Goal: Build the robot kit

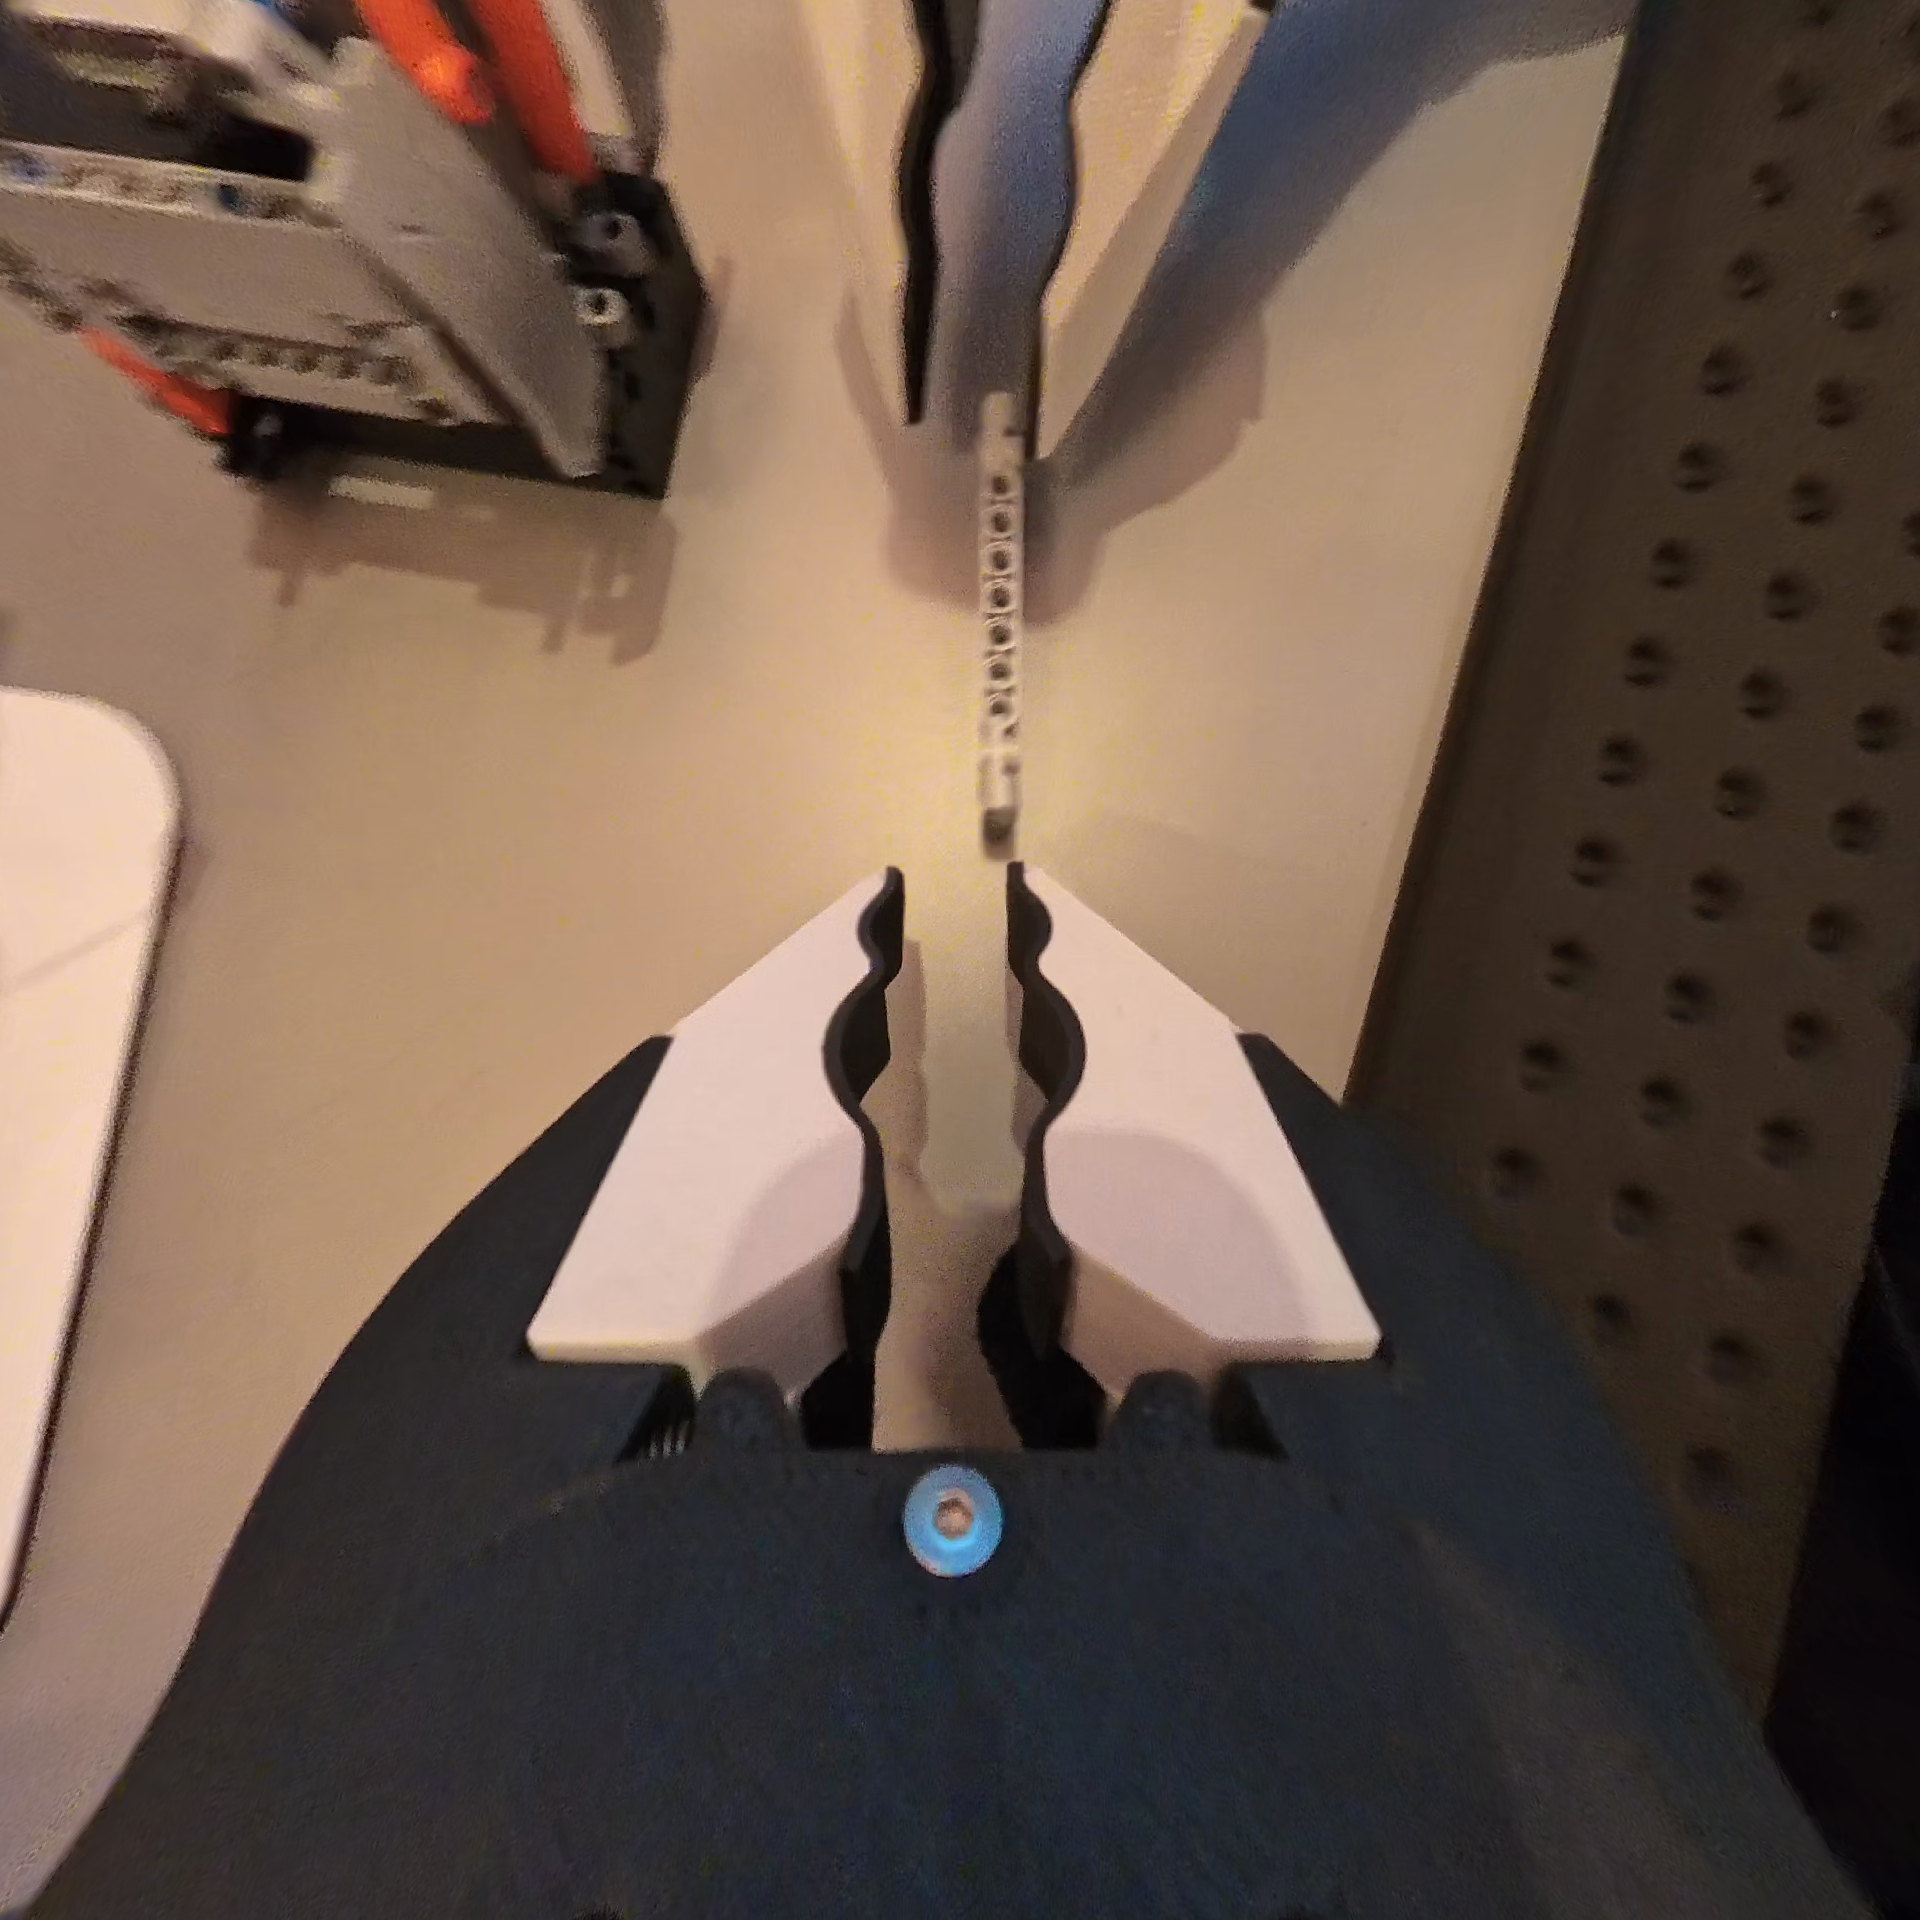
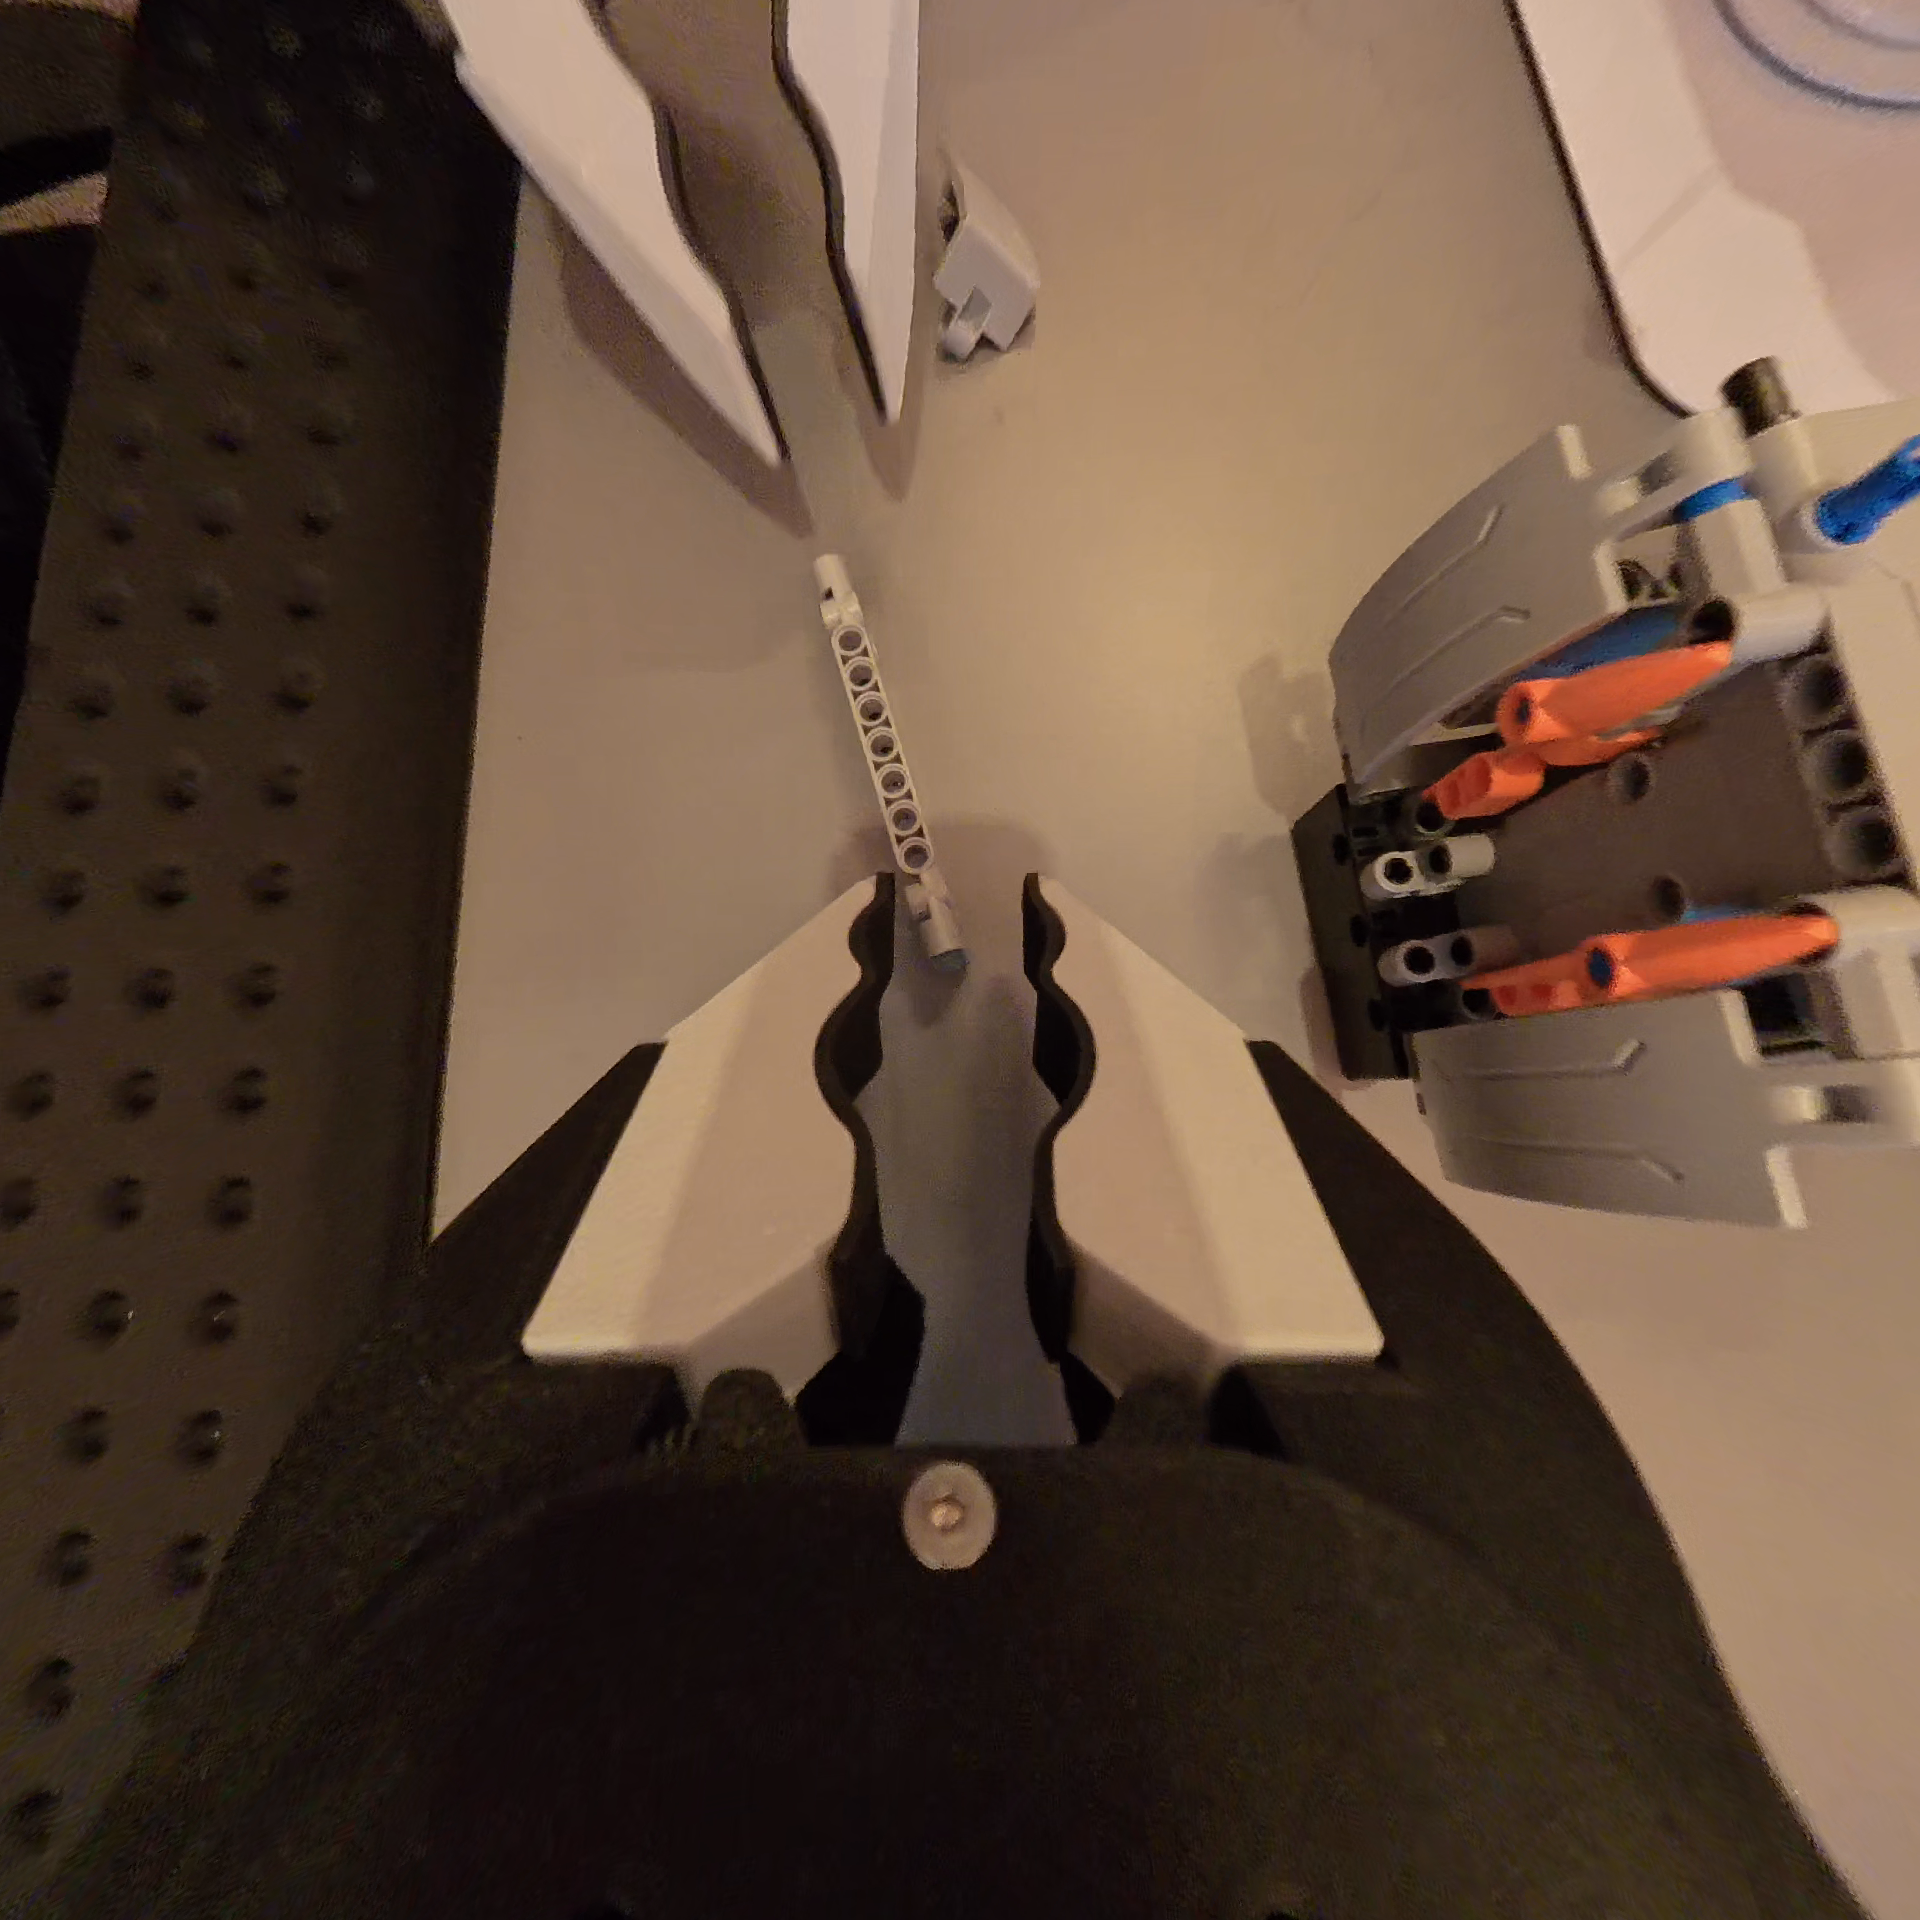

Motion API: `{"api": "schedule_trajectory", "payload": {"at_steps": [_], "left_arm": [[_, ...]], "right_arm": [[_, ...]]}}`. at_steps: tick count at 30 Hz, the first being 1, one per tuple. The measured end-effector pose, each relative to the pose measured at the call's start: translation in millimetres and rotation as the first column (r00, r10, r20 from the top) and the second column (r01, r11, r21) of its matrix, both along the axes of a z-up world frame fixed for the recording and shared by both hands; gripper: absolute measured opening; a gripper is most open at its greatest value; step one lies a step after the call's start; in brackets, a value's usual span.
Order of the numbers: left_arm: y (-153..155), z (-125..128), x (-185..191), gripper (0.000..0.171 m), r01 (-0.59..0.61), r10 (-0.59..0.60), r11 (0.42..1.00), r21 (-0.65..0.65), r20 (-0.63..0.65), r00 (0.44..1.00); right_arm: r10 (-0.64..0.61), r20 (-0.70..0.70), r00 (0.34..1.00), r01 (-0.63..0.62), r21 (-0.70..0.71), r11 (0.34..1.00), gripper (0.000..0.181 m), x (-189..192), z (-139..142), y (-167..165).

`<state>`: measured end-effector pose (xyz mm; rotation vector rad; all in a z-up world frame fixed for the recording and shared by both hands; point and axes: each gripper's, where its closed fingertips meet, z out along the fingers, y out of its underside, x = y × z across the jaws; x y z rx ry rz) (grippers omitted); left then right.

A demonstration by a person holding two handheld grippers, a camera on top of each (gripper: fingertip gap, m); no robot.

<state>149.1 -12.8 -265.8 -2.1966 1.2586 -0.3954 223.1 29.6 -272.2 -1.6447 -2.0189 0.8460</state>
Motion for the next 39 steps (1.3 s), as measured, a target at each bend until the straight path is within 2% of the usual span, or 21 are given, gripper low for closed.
{"api": "schedule_trajectory", "payload": {"at_steps": [5, 9, 13, 18, 21, 23, 31, 36, 39], "left_arm": [[-7.3, 47.7, -46.1, 0.017, -0.128, 0.124, 0.988, 0.081, 0.049, 0.991], [-19.7, 73.1, -89.9, 0.016, -0.228, 0.23, 0.962, 0.154, 0.003, 0.973], [-32.1, 99.5, -148.5, 0.017, -0.367, 0.38, 0.904, 0.22, -0.022, 0.925], [-49.3, 120.9, -235.7, 0.018, -0.551, 0.588, 0.784, 0.285, -0.058, 0.807], [-58.7, 115.8, -283.2, 0.017, -0.641, 0.688, 0.714, 0.281, -0.116, 0.716], [-59.6, 107.6, -299.3, 0.017, -0.674, 0.714, 0.695, 0.25, -0.126, 0.689], [-34.0, 54.1, -315.9, 0.016, -0.698, 0.704, 0.708, 0.106, -0.171, 0.689], [-9.4, 37.1, -318.3, 0.019, -0.696, 0.697, 0.713, 0.086, -0.19, 0.691], [15.7, 34.9, -311.5, 0.02, -0.683, 0.686, 0.726, 0.078, -0.129, 0.716]], "right_arm": [[-0.021, -0.037, 0.999, 0.021, -0.014, 1.0, 0.026, 4.7, 7.8, 5.1], [-0.019, -0.082, 0.996, 0.016, -0.038, 0.999, 0.026, 8.9, 14.7, 6.7], [-0.03, -0.097, 0.995, 0.027, -0.039, 0.999, 0.024, 12.7, 14.6, 11.2], [-0.041, -0.135, 0.99, 0.032, -0.063, 0.998, 0.021, 13.1, 15.5, 14.8], [-0.052, -0.142, 0.988, 0.047, -0.042, 0.998, 0.02, 11.6, 13.2, 19.0], [-0.054, -0.147, 0.988, 0.052, -0.021, 0.998, 0.019, 10.3, 11.1, 21.0], [-0.069, -0.168, 0.983, 0.07, -0.003, 0.998, 0.017, 11.1, 3.9, 29.4], [-0.083, -0.213, 0.973, 0.078, -0.032, 0.996, 0.017, 13.1, 6.8, 35.0], [-0.105, -0.211, 0.972, 0.095, -0.057, 0.994, 0.018, 15.8, 2.9, 40.9]]}}
